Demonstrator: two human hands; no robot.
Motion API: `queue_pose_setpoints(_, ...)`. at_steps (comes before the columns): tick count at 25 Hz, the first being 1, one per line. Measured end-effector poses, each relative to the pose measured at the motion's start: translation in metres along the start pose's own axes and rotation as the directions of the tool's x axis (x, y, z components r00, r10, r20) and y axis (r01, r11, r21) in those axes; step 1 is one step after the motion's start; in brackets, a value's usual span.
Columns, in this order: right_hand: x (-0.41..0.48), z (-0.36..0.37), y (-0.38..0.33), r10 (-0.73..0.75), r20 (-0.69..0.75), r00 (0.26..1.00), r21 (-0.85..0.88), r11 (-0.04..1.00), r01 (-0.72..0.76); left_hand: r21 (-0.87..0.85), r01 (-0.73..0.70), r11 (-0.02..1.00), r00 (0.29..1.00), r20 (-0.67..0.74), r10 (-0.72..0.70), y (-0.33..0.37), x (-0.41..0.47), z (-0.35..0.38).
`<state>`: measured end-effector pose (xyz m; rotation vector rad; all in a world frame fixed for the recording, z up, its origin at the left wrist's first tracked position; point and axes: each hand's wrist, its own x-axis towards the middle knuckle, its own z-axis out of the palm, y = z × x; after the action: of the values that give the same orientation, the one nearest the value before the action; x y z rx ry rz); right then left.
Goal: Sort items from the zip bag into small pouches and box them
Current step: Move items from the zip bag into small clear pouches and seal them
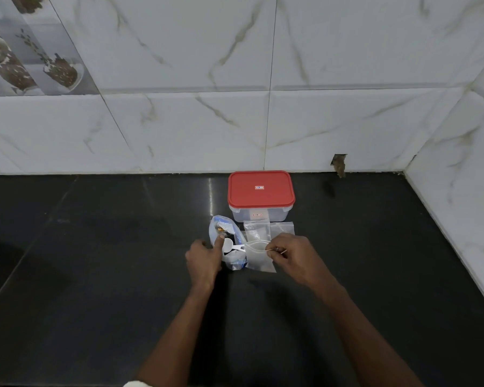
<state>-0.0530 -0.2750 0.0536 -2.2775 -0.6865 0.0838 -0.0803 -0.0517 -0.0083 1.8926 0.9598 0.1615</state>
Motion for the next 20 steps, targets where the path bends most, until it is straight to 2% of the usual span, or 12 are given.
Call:
queue_pose_setpoints(3, -0.002, 0.000, 0.005, -0.010, 0.006, 1.000, -0.013, 1.000, 0.010, 0.062, -0.011, 0.998, 0.999, 0.033, 0.009, 0.010, 0.006, 0.005)
queue_pose_setpoints(8, -0.004, -0.003, 0.012, 0.017, -0.054, 0.998, 0.004, 1.000, -0.017, -0.020, -0.015, 1.000, 1.000, 0.005, 0.016, 0.003, 0.012, -0.003)
queue_pose_setpoints(14, -0.003, -0.001, 0.017, 0.052, -0.083, 0.995, 0.019, 0.999, -0.051, 0.252, -0.104, 0.962, 0.995, 0.026, 0.100, -0.003, 0.035, -0.027)
queue_pose_setpoints(20, 0.000, 0.002, 0.020, 0.033, -0.094, 0.995, -0.035, 0.999, -0.037, 0.372, -0.175, 0.911, 0.984, 0.087, 0.153, 0.006, 0.046, -0.031)
